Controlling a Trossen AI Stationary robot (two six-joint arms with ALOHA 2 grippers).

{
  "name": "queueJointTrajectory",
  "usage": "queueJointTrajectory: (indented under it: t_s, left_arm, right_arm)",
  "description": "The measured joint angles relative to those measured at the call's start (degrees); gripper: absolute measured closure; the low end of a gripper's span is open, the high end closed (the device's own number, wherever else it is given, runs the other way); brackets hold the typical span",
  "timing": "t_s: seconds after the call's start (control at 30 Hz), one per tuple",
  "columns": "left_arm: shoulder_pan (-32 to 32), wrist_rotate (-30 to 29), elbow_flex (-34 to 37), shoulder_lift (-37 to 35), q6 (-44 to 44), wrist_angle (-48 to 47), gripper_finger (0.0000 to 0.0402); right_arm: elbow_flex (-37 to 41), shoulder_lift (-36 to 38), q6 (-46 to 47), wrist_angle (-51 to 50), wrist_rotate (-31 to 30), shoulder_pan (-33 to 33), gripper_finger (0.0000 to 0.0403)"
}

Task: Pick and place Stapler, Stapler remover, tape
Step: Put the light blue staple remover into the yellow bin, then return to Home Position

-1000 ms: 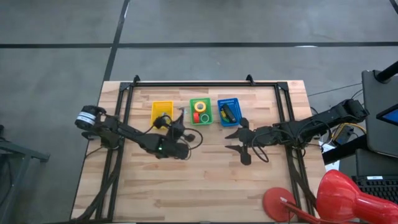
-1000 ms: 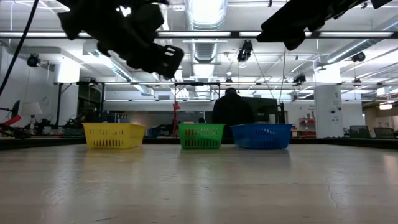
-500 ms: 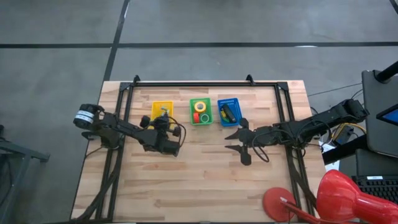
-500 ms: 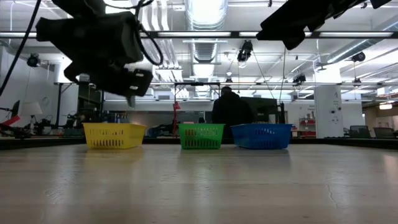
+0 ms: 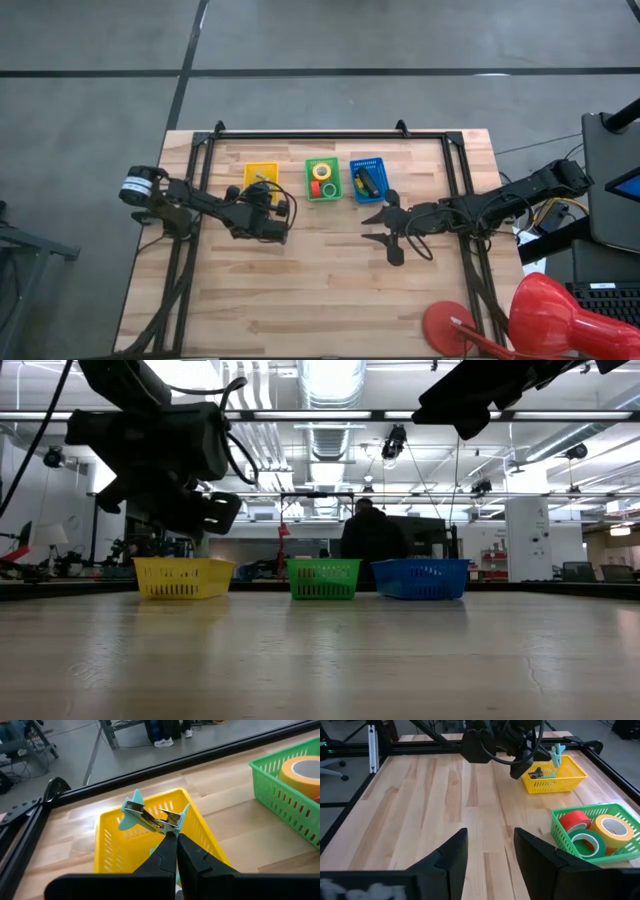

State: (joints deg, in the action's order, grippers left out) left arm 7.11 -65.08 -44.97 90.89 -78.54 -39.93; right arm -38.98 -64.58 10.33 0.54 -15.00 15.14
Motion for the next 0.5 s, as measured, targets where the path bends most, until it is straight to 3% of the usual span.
queueJointTrajectory:
  t_s: [0.17, 0.5]
  left_arm:
    - [0.0, -0.6, 0.0, 0.0, 0.0, 0.6, 0.0384]
    - [0.0, -2.7, -0.4, 0.0, 0.3, 1.8, 0.0293]
  right_arm:
    - [0.0, 0.0, 0.0, 0.0, 0.0, 0.0, 0.0251]
    - [0.0, 0.0, 0.0, 0.0, 0.0, 0.0, 0.0267]
